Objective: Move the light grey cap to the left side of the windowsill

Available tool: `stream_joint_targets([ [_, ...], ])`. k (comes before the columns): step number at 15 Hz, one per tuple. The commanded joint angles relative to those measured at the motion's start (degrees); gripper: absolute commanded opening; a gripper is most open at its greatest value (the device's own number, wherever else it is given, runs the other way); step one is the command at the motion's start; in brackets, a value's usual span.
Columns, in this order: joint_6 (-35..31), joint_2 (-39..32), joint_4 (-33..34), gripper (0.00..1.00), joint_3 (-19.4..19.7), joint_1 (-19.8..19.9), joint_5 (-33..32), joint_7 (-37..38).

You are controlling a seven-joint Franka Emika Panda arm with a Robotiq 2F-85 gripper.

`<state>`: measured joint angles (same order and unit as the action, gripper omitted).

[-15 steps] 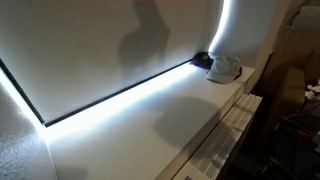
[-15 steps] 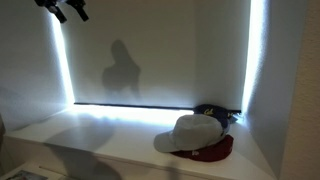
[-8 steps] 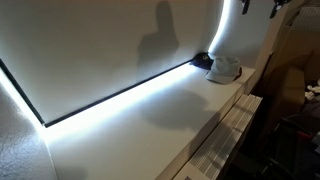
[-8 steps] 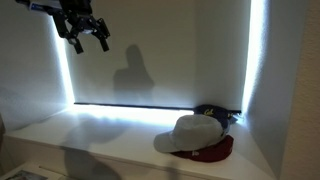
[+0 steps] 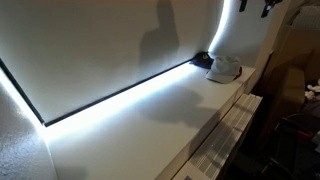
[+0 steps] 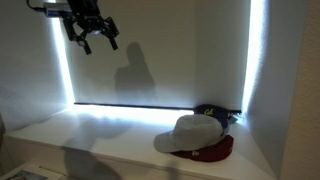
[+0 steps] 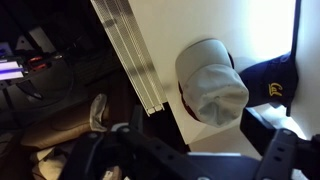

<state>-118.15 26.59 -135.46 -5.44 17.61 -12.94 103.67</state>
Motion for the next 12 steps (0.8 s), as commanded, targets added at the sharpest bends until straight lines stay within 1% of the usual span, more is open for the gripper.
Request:
stream_joint_targets([
  [1,-2.6,-10.3,7.6,1.00,1.9,1.6,-2.6,10.3],
  [5,-1.5,-17.1,13.2,1.00,3.6,-0.4,-3.1,24.5],
  [7,-1.5,-19.4,15.1,1.00,4.3,-1.4,-3.2,31.9],
  [10,-1.9,-21.6,17.3,1.00,5.4,-3.2,-3.4,42.7],
  [12,-1.0,-21.5,18.2,1.00,4.9,-5.2,-3.2,51.5],
])
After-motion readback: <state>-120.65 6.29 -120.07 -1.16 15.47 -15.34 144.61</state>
